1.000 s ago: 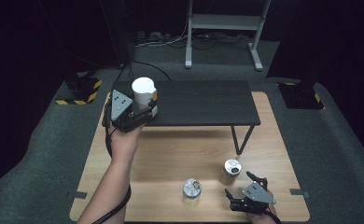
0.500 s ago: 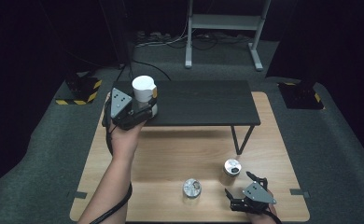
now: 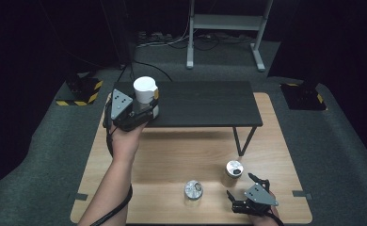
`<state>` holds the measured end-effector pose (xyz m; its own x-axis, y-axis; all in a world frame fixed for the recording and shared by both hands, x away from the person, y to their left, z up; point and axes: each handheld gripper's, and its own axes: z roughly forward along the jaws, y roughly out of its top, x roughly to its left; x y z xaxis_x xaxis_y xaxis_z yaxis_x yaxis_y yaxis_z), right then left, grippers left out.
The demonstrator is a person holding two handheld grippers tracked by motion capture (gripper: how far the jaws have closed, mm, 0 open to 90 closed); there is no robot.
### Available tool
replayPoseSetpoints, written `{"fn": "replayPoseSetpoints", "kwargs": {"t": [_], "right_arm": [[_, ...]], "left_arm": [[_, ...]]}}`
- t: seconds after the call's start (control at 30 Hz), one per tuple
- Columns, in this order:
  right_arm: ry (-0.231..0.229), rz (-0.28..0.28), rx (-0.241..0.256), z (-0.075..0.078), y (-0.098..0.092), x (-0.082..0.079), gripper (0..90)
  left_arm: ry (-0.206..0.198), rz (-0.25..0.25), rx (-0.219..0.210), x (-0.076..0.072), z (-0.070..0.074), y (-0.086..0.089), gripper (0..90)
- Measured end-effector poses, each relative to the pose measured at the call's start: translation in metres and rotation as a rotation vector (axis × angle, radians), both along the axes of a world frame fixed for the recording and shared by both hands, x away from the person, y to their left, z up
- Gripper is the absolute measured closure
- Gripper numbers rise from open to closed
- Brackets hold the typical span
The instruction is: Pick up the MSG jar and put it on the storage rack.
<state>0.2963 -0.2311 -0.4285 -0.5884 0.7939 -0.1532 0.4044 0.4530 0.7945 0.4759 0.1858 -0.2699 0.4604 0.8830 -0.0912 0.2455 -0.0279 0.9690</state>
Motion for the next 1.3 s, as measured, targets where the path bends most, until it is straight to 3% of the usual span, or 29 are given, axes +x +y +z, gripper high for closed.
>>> {"fn": "replayPoseSetpoints", "kwargs": {"t": [0.1, 0.17, 0.33, 0.5, 0.8, 0.93, 1.3], "right_arm": [[0.0, 0.0, 0.0, 0.0, 0.0, 0.0, 0.0], [0.001, 0.0, 0.0, 0.0, 0.0, 0.0, 0.0], [0.001, 0.002, -0.002, 0.0, 0.0, 0.0, 0.0], [0.0, 0.003, -0.007, 0.0, 0.001, 0.0, 0.0], [-0.004, 0.004, -0.014, 0.0, 0.001, 0.0, 0.0], [-0.004, 0.004, -0.017, 0.0, 0.002, -0.001, 0.0], [-0.005, 0.004, -0.022, 0.0, 0.002, -0.001, 0.0]], "left_arm": [[0.016, 0.02, -0.011, 0.001, 0.0, 0.0, 23.0], [0.021, 0.025, -0.004, 0.001, 0.0, -0.001, 16.2], [0.018, 0.031, 0.023, -0.001, 0.001, -0.005, 9.4], [0.012, 0.025, 0.007, -0.005, 0.002, -0.004, 0.2], [0.002, 0.019, 0.004, -0.016, 0.002, 0.0, 0.3], [0.0, 0.017, 0.025, -0.021, 0.002, 0.003, 0.3], [0.002, 0.016, 0.008, -0.039, -0.003, 0.014, 0.3]]}}
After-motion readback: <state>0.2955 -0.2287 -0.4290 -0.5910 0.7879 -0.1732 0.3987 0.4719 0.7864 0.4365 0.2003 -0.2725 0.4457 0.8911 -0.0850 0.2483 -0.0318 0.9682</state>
